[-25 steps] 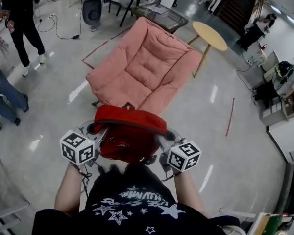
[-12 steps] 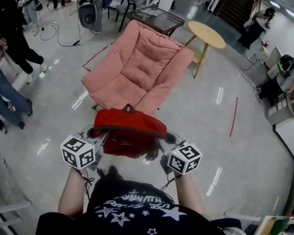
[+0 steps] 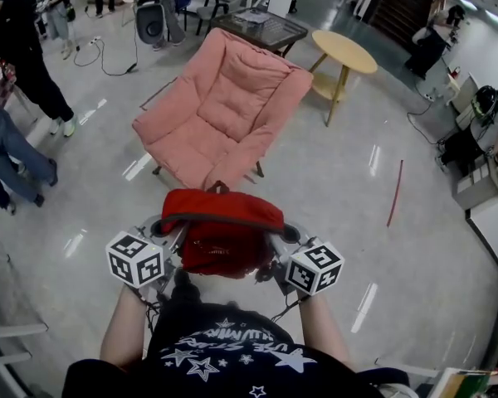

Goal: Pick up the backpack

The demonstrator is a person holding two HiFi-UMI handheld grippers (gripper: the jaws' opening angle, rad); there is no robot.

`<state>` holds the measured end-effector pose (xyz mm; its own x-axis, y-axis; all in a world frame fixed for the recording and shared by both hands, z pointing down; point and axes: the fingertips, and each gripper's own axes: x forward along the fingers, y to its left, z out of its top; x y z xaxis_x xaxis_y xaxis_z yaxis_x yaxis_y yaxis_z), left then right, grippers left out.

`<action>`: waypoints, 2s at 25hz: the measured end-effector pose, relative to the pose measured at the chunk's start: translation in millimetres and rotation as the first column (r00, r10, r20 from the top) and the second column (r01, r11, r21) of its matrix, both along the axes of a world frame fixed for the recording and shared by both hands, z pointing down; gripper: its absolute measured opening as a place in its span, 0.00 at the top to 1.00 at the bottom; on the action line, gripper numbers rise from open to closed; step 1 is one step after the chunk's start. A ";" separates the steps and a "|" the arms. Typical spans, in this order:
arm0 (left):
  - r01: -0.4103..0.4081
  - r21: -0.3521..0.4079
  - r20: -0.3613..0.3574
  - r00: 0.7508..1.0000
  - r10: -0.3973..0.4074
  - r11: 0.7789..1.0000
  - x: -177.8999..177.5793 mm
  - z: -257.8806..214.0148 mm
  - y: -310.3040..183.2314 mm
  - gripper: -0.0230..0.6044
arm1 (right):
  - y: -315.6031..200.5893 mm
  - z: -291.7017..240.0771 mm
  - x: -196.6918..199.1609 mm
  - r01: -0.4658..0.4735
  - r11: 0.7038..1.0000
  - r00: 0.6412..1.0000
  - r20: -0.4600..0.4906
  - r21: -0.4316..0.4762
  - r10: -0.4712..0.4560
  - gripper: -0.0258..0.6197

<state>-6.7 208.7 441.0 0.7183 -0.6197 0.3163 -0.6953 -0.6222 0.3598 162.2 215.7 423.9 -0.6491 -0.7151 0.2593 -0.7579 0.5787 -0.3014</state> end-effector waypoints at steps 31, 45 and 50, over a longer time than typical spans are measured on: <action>0.024 0.000 0.010 1.000 -0.024 1.000 40.5 1.4 69.0 0.95 | 59.9 4.4 39.4 0.049 0.999 0.999 0.004 -0.007 -0.049 0.95; 0.024 0.012 0.026 0.999 -0.025 1.000 2.7 -5.1 37.2 0.95 | 29.1 3.4 0.7 0.050 0.999 0.999 0.005 0.005 -0.050 0.95; 0.058 0.036 0.025 0.998 -0.059 0.998 -2.0 -12.2 43.2 0.95 | 33.0 -2.8 -3.3 0.077 0.997 0.997 0.011 0.030 -0.077 0.95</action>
<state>-8.7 251.9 428.8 0.6723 -0.6713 0.3122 -0.7397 -0.5921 0.3197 158.9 248.7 421.0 -0.7054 -0.6702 0.2307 -0.7072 0.6436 -0.2925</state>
